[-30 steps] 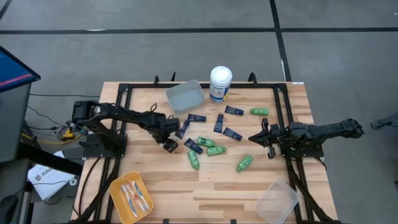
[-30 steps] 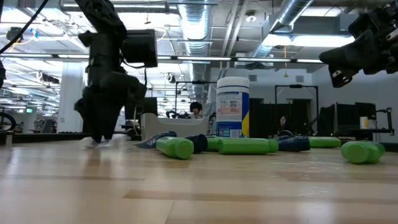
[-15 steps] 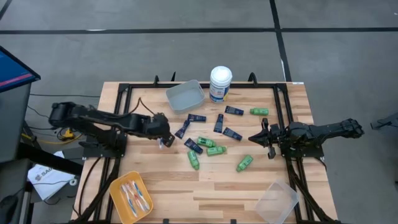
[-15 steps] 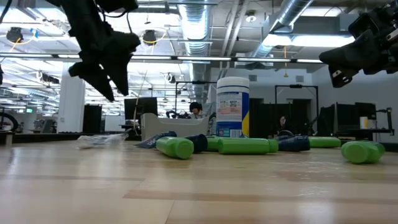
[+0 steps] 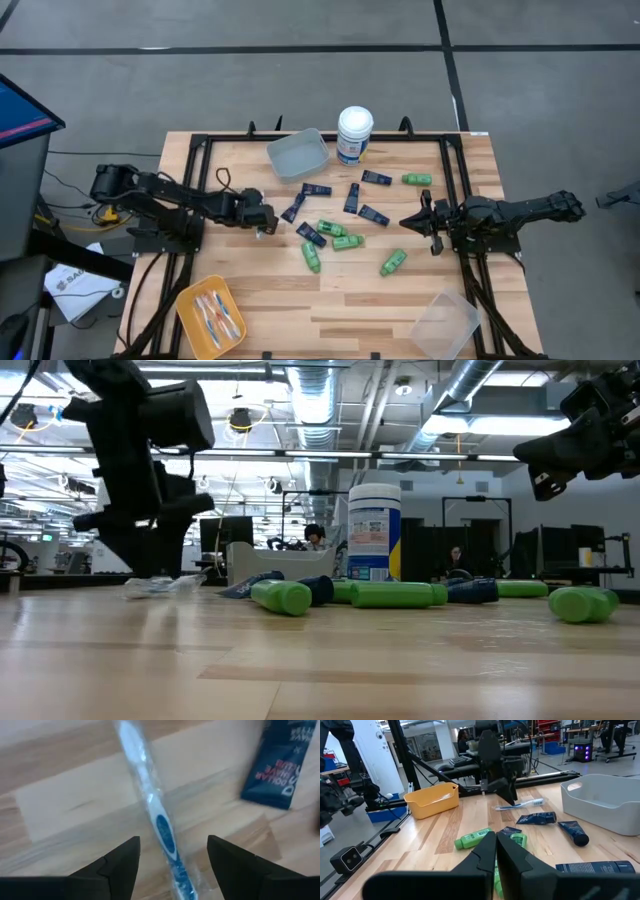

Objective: Pick & Place Travel size toiletries
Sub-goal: Put the dark blue toothbrush into the yellow bin

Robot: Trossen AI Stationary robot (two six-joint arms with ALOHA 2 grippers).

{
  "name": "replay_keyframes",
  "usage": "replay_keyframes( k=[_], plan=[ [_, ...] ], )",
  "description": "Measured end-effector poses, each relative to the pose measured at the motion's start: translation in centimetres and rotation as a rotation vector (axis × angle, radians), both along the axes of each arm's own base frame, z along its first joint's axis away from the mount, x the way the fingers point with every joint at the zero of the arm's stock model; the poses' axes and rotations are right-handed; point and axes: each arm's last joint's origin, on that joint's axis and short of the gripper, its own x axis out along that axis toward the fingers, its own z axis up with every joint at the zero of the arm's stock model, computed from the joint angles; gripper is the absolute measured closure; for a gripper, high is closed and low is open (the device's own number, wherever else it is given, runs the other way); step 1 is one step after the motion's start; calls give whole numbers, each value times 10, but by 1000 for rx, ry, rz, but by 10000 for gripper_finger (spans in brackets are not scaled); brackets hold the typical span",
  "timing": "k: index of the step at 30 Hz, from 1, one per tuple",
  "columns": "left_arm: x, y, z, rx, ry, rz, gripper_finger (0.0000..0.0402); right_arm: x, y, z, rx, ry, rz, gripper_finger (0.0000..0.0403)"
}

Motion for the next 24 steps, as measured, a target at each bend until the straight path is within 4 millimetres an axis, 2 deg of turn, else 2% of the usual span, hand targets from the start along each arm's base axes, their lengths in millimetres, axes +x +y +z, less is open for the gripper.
replay_keyframes(
  k=[8,11,14,20,24],
  plan=[
    [6,-1,-24,-29,94,-10,174,0,0,0,0,0,0,397],
    [7,-2,-26,-26,108,-15,188,0,0,0,0,-1,0,397],
    [6,-2,-24,-35,97,-17,225,0,0,0,0,-1,0,397],
    [3,-2,-16,-36,56,-17,327,0,0,0,0,-1,0,397],
    [3,-3,-6,-61,7,-79,377,0,0,0,0,-1,0,397]
  ],
)
